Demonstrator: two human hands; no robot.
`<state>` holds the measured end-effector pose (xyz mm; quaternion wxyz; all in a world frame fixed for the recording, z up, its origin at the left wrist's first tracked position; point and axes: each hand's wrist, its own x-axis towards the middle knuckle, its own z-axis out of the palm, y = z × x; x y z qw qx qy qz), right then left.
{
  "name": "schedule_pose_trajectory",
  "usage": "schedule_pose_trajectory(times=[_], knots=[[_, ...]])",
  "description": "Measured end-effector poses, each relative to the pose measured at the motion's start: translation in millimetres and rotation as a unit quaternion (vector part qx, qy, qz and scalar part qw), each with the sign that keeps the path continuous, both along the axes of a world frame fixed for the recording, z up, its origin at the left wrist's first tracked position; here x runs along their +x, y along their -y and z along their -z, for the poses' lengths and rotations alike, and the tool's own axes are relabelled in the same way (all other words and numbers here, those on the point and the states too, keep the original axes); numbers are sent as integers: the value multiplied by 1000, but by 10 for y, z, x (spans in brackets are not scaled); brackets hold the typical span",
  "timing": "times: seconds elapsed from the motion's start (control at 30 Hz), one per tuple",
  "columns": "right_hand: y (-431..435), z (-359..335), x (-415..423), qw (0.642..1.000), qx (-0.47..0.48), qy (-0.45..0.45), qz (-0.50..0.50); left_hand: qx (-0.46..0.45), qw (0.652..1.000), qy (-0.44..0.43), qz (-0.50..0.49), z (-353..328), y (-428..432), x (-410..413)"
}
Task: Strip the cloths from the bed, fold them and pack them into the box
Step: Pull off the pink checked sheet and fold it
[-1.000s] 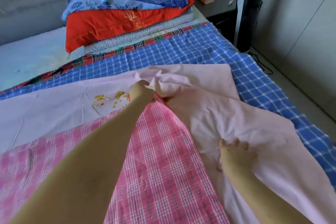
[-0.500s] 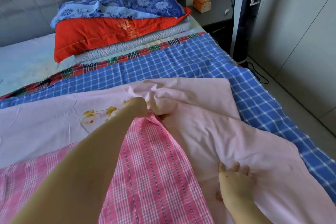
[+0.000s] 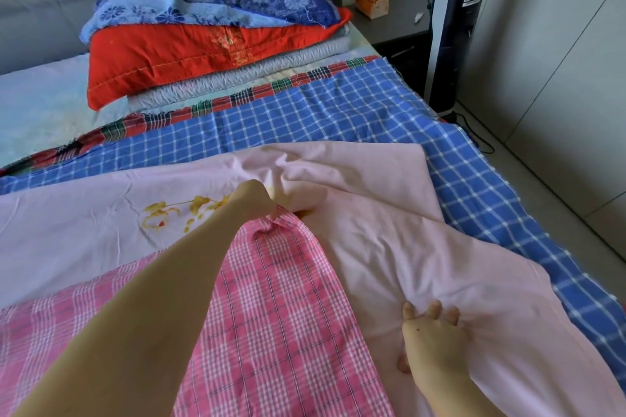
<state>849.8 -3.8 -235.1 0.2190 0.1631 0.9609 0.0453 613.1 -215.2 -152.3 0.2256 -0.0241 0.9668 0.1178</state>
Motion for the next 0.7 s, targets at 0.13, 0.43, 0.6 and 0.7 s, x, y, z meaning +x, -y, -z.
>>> schedule_pose_trajectory(times=[0.13,0.43,0.6,0.7], knots=[[-12,-37,-21,999,15,30,-8,113,993,-17,8,-398,21,156],[-54,-45,42,999,-19,-26,5,236,968,-88,14,-1213,275,1753],[35,-520,859,965,-184,-188,15,150,979,-59,124,-1057,243,3051],[292,-903,2017,867,-337,-337,142,148,978,-39,138,-982,131,3731]])
